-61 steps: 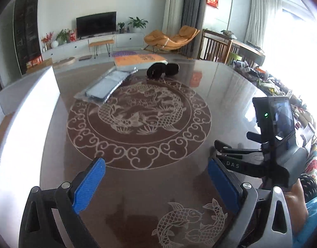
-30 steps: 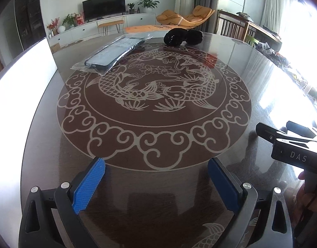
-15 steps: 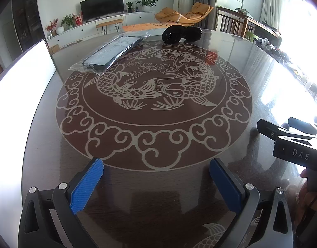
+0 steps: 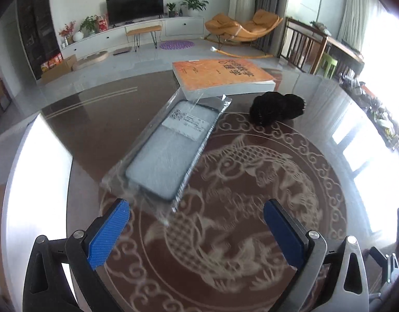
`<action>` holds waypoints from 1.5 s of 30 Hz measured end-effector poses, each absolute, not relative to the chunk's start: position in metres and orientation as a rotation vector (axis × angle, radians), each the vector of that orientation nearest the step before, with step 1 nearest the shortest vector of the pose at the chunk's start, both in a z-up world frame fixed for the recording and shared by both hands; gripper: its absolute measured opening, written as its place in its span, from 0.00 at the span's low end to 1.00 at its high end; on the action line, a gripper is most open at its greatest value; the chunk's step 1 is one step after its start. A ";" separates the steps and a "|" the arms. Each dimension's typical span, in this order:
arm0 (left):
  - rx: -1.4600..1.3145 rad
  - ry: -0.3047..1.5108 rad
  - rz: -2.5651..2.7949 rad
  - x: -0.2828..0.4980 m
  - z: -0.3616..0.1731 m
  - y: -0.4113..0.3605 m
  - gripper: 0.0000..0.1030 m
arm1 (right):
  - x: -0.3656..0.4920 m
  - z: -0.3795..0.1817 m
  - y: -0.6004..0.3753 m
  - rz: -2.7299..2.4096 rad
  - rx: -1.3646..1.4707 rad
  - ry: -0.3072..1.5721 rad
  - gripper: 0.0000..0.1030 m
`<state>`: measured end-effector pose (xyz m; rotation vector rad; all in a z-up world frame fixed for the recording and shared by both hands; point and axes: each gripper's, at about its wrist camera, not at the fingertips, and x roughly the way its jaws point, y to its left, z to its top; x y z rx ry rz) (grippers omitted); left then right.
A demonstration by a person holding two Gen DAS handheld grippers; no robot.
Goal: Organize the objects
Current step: 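Lower the left gripper onto the screen protector package and close it, then lift the package with the left gripper while the right gripper approaches the black fuzzy item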
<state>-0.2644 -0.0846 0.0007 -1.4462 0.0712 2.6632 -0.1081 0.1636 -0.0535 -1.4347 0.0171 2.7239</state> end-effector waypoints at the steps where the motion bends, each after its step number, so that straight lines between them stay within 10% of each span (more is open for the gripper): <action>1: -1.463 0.105 2.622 -0.281 -0.003 -0.085 1.00 | -0.108 -0.053 0.164 2.724 -1.435 0.017 1.00; 7: -1.442 0.363 2.490 -0.346 -0.019 -0.086 1.00 | -0.108 -0.054 0.163 2.724 -1.435 0.017 1.00; 16: -1.433 0.106 2.447 -0.380 -0.042 -0.106 1.00 | -0.108 -0.054 0.164 2.724 -1.435 0.017 1.00; 30: -1.400 0.176 2.563 -0.372 -0.055 -0.093 1.00 | -0.110 -0.053 0.163 2.725 -1.437 0.014 1.00; 33: -1.355 0.158 2.612 -0.364 -0.051 -0.094 0.78 | -0.110 -0.053 0.163 2.725 -1.437 0.014 1.00; 45: -1.492 -0.088 2.893 -0.271 -0.051 -0.109 0.77 | -0.110 -0.053 0.163 2.726 -1.437 0.013 1.00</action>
